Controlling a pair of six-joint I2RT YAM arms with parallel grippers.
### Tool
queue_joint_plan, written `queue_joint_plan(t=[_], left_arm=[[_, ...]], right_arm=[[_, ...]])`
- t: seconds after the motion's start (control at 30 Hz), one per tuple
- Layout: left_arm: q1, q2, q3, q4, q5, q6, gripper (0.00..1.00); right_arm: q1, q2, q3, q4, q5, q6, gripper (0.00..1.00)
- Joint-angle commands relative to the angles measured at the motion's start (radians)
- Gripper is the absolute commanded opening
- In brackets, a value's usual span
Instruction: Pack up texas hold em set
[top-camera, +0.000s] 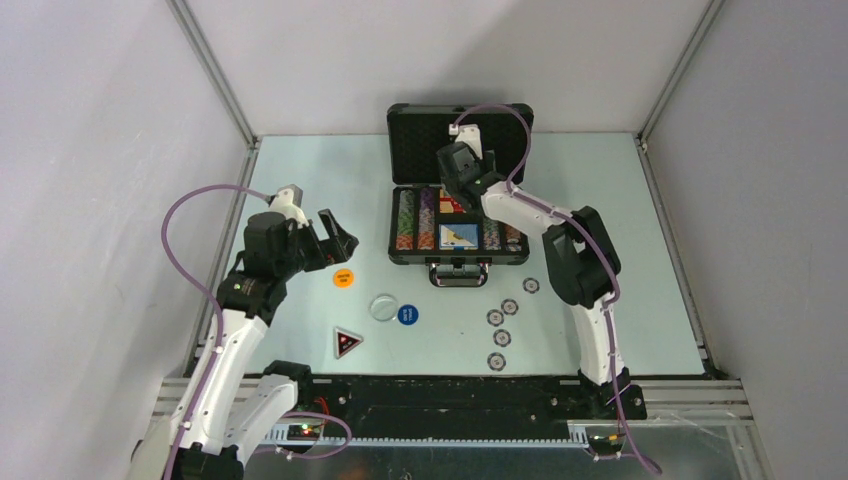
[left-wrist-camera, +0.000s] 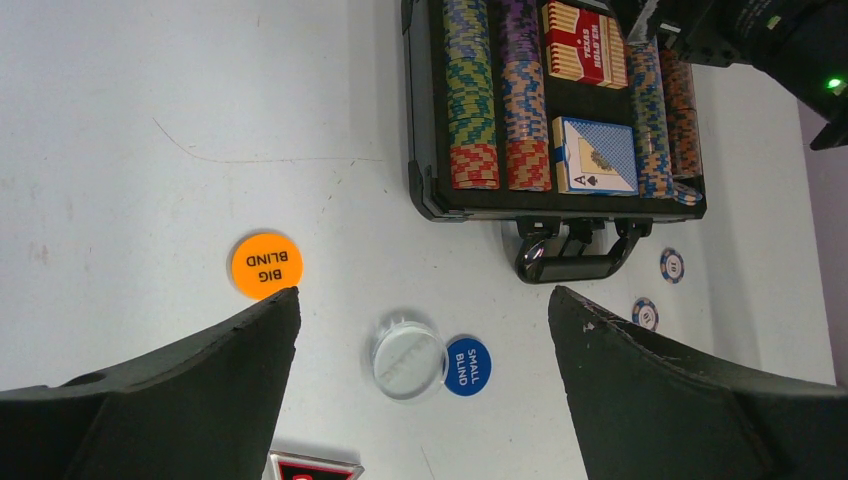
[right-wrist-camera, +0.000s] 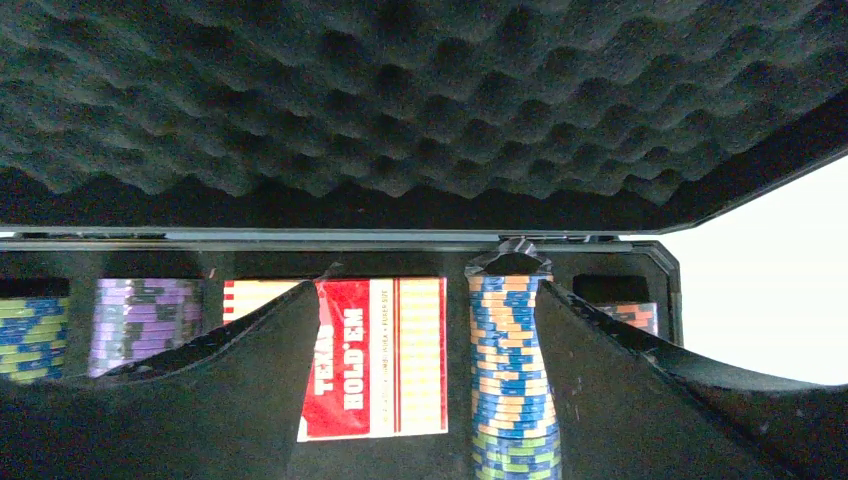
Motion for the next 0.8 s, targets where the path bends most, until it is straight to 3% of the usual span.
queue_joint_plan(t=[0.0, 0.17, 0.33, 0.77], left_arm=[[0.007, -0.002, -0.008, 0.036, 0.022, 0.011, 0.98], [0.007, -0.003, -0.008, 0.034, 0.022, 0.009, 0.98], [0.008, -0.003, -0.010, 0.036, 0.024, 0.008, 0.98], [0.008, -0.003, -0.011, 0.038, 0.029, 0.008, 0.98]], right_arm=[[0.001, -0.079, -0.001, -0.001, 0.035, -0.004, 0.82], [-0.003, -0.077, 0.018, -0.069, 0.004, 0.019, 0.77], [-0.019, -0.043, 0.045, -0.151, -0.051, 0.038, 0.62], [-0.025, 0.042, 0.049, -0.248, -0.102, 0.043, 0.68]])
